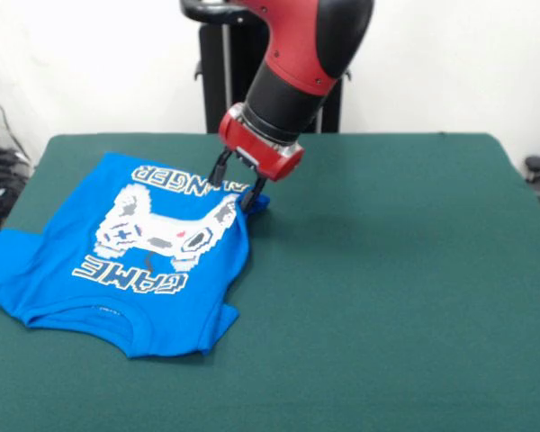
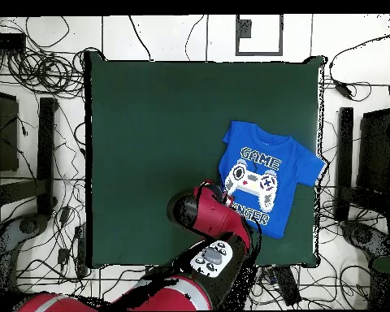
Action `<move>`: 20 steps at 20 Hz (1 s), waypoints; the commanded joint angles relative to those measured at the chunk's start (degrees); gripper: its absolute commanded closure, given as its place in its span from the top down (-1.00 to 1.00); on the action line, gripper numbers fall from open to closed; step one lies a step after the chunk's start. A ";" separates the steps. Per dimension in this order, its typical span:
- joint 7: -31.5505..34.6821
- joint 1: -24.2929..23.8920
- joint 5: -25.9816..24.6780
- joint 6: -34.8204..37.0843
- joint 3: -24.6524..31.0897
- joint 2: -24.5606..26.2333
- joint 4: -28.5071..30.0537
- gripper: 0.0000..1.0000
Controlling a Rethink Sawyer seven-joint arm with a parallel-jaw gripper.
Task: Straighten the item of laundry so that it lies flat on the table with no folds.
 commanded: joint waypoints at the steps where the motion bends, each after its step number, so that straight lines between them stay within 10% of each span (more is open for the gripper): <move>1: 10.67 -1.26 0.86 -2.36 5.70 1.90 0.25 1.00; 20: 9.98 -3.73 1.20 5.65 8.53 -11.17 3.25 1.00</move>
